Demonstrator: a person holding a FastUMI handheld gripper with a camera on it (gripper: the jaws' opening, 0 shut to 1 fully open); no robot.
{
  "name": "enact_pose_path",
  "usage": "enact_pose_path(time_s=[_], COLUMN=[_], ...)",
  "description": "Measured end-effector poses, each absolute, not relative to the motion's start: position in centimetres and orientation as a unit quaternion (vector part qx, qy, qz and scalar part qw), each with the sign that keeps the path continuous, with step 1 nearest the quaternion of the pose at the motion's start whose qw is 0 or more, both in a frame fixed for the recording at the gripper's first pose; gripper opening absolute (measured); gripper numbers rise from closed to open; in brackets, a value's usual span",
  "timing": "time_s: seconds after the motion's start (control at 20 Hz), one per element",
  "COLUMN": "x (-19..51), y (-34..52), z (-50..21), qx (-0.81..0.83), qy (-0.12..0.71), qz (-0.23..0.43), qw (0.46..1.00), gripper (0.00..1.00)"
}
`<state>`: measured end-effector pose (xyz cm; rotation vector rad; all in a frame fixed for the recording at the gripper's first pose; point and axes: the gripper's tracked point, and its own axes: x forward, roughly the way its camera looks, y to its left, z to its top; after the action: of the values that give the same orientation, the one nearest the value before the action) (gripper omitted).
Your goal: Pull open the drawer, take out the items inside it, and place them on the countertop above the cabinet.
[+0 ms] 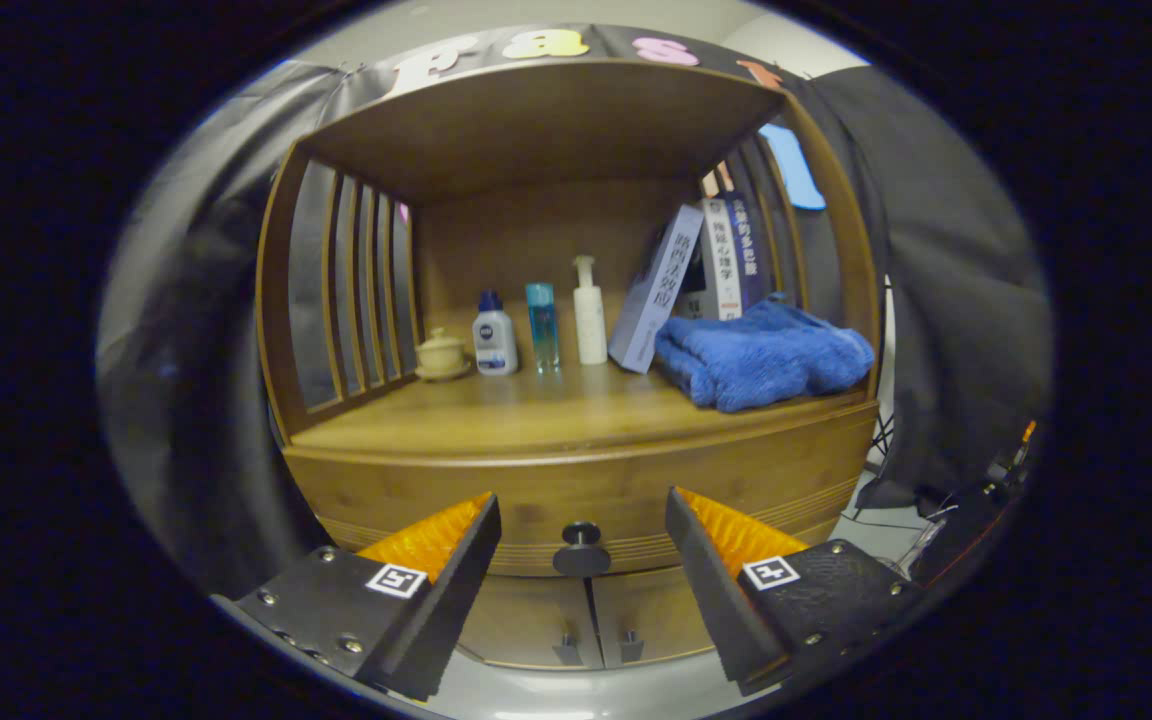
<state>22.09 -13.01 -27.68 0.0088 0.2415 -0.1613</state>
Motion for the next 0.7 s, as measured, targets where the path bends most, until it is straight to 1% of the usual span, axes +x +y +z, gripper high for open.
enact_pose_path(time_s=[0.15,0.3,0.4,0.5,0.7], x=[24.1,25.5,25.4,25.7,25.9], y=[-12.9,-13.6,-13.3,-13.5,-13.6], z=[-30.9,-32.4,-32.4,-32.6,-32.6], qx=[0.014,0.023,0.015,0.012,0.01], qy=[0.148,0.157,0.157,0.146,0.133], qz=[-0.078,-0.08,-0.066,-0.063,-0.074], qw=[0.986,0.984,0.985,0.987,0.988], gripper=[0.99,0.73,0.55,0.43,0.43])
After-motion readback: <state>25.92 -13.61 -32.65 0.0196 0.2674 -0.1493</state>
